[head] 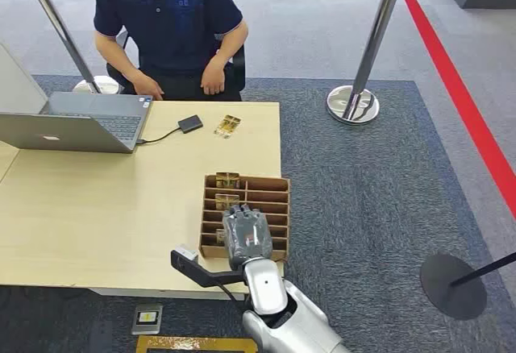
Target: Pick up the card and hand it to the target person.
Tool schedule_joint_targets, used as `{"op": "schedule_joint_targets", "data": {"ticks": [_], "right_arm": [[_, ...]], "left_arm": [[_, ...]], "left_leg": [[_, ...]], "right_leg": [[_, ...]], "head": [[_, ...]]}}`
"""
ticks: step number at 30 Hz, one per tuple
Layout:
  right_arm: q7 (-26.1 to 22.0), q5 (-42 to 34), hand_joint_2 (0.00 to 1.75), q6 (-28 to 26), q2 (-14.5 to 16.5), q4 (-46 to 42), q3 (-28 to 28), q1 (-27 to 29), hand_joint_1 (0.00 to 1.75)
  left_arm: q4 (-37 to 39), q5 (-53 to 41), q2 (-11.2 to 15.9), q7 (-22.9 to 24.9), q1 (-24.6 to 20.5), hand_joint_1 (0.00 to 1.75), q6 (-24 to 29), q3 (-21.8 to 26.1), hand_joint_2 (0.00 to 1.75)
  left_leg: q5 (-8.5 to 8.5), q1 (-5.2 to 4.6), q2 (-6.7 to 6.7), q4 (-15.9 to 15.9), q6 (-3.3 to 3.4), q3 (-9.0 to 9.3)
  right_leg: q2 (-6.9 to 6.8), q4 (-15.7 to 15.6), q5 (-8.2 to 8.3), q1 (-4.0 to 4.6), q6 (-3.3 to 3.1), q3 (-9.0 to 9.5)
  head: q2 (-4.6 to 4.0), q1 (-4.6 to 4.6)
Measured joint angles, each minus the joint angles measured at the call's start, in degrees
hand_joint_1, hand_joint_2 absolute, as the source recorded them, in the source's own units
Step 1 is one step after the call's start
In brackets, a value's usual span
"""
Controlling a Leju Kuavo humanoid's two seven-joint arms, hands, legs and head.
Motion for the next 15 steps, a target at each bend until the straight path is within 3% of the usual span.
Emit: {"op": "schedule_joint_targets", "data": {"ticks": [12,15], "right_arm": [[-0.61,-0.03,1.75,-0.49,-0.08,0.6,0.45,0.2,0.95],[-0.68,-0.04,1.75,-0.58,-0.11,0.74,0.69,0.15,1.03]], "left_arm": [[0.0,0.54,0.0,-0.57,-0.03,0.0,0.2,0.05,0.0],[0.0,0.66,0.0,-0.73,-0.04,0.0,0.27,0.1,0.0]], "left_leg": [[0.0,0.0,0.0,0.0,0.0,-0.01],[0.0,0.0,0.0,0.0,0.0,-0.01]], "right_leg": [[0.0,0.0,0.0,0.0,0.0,-0.01],[0.0,0.0,0.0,0.0,0.0,0.0]], "head": [[0.0,-0.01],[0.0,-0.01]]}}
